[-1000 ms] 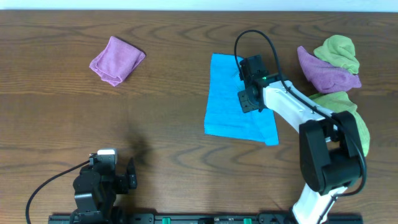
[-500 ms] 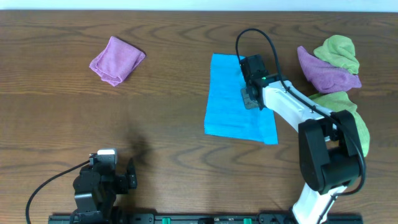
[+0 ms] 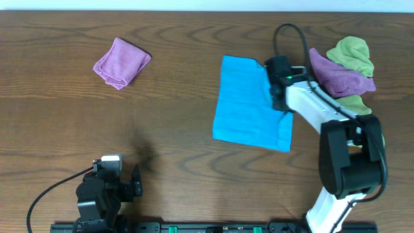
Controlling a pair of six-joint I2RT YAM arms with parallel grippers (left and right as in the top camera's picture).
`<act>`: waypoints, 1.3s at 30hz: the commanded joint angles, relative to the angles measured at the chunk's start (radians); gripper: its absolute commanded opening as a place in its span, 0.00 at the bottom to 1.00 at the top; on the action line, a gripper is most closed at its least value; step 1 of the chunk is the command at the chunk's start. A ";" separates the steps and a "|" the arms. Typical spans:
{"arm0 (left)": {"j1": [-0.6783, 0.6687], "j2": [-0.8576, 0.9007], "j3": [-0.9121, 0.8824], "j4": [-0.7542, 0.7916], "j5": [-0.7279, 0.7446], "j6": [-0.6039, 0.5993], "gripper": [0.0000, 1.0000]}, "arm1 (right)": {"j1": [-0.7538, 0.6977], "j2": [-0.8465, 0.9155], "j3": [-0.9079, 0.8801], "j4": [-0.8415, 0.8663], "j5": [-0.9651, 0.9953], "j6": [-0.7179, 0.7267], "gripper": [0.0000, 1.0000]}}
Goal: Fold the cloth
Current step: 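Release the blue cloth and move the right gripper to its lower-right corner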
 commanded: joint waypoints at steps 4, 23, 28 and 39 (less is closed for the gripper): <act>-0.004 -0.006 -0.040 -0.042 -0.019 0.022 0.95 | -0.127 0.013 0.000 -0.021 0.038 0.089 0.47; -0.004 -0.006 -0.040 -0.042 -0.019 0.022 0.95 | -0.166 -0.239 0.002 -0.197 -0.469 -0.015 0.77; -0.004 -0.006 -0.040 -0.042 -0.019 0.022 0.95 | -0.166 -0.402 0.002 -0.265 -0.535 -0.084 0.82; -0.004 -0.006 -0.040 -0.038 -0.026 0.022 0.95 | -0.218 -0.489 -0.002 -0.488 -0.550 -0.109 0.83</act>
